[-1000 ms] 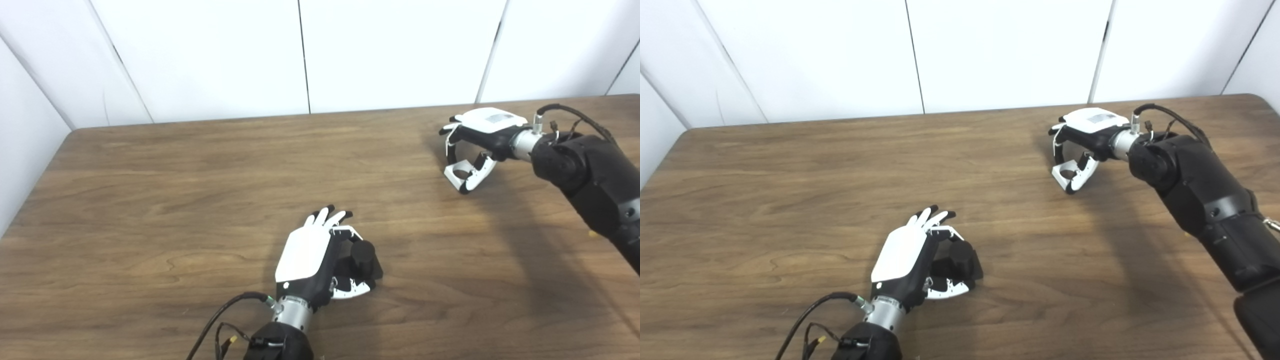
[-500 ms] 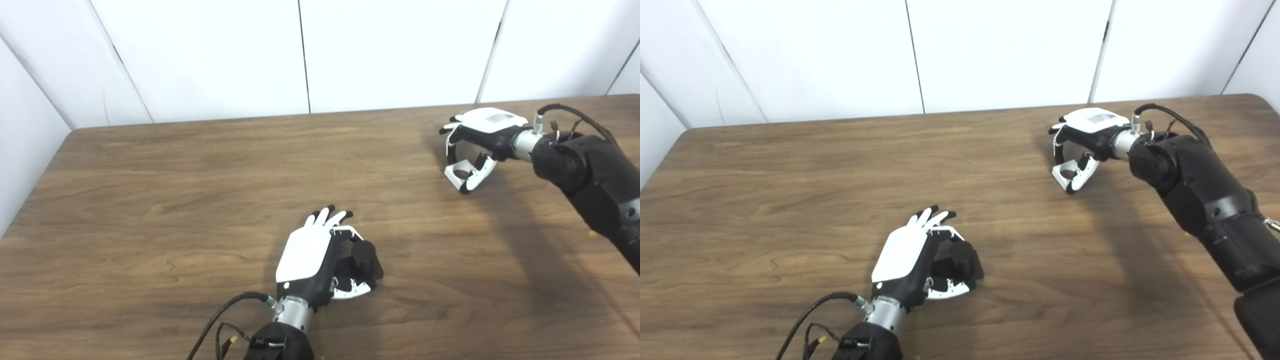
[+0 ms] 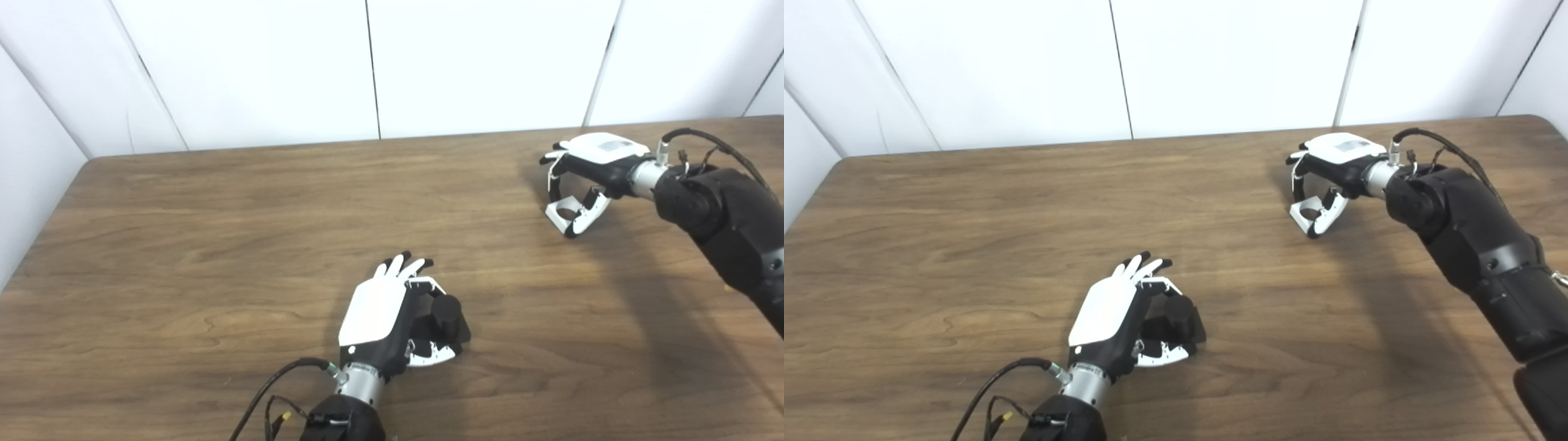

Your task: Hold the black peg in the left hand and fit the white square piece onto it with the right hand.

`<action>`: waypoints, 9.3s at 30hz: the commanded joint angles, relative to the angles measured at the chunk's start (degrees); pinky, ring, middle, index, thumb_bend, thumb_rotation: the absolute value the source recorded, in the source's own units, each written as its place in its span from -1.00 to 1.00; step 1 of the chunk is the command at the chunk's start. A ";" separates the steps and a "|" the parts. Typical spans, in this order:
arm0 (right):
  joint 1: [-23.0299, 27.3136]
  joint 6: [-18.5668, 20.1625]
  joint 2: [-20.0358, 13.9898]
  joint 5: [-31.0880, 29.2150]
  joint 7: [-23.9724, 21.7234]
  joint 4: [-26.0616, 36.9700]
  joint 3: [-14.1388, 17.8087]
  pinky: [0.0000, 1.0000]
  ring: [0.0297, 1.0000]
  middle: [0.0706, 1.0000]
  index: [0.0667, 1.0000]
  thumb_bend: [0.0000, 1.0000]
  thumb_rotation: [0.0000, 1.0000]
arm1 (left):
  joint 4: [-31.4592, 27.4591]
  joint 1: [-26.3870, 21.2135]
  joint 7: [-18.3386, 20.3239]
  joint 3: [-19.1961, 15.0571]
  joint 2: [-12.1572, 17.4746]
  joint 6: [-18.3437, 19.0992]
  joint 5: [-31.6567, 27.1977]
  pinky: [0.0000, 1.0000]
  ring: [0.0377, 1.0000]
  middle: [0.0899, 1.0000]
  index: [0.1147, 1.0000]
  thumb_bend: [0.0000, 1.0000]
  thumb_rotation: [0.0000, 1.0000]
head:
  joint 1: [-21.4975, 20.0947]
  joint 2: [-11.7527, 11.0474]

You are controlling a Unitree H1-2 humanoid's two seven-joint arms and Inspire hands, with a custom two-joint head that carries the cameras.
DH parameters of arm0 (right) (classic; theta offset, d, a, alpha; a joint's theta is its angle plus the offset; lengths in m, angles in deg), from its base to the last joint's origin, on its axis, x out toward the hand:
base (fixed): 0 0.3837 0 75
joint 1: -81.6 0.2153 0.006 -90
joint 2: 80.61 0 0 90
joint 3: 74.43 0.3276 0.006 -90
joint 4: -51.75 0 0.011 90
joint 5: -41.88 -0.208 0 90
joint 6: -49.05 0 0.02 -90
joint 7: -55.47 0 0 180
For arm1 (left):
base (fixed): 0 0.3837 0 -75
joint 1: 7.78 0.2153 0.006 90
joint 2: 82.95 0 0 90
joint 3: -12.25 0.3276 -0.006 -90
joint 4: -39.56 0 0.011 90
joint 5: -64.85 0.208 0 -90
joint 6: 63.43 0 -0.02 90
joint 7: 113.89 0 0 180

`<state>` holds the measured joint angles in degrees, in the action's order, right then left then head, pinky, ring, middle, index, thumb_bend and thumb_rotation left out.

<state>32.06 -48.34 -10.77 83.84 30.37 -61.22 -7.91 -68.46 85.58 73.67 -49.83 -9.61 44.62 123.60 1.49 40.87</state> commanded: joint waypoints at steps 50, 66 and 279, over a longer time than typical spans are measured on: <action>-1.91 13.45 2.66 -8.67 -22.51 46.17 3.53 0.95 1.00 0.84 -0.09 0.05 -0.71 | 2.09 -1.64 -1.08 0.34 -0.98 0.18 1.83 0.94 0.97 0.79 -0.15 0.05 -0.88 | -0.36 -0.23; -3.79 13.43 4.77 -9.38 -24.93 50.35 2.35 1.00 1.00 0.83 -0.09 0.05 -0.72 | 2.22 -1.91 -1.26 0.63 -1.03 0.13 2.55 0.91 0.95 0.77 -0.15 0.05 -0.88 | -0.13 0.12; -7.23 7.32 7.63 -5.34 -23.34 42.70 -0.53 0.92 1.00 0.87 0.17 0.58 -0.58 | 4.03 -2.23 -4.61 3.79 -4.62 3.75 3.56 0.82 0.90 0.76 0.33 0.56 -0.71 | 3.11 0.76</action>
<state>22.52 -41.36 -2.77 79.33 6.71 -20.62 -9.57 -64.32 83.20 69.42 -47.37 -11.81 48.18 126.14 4.57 41.57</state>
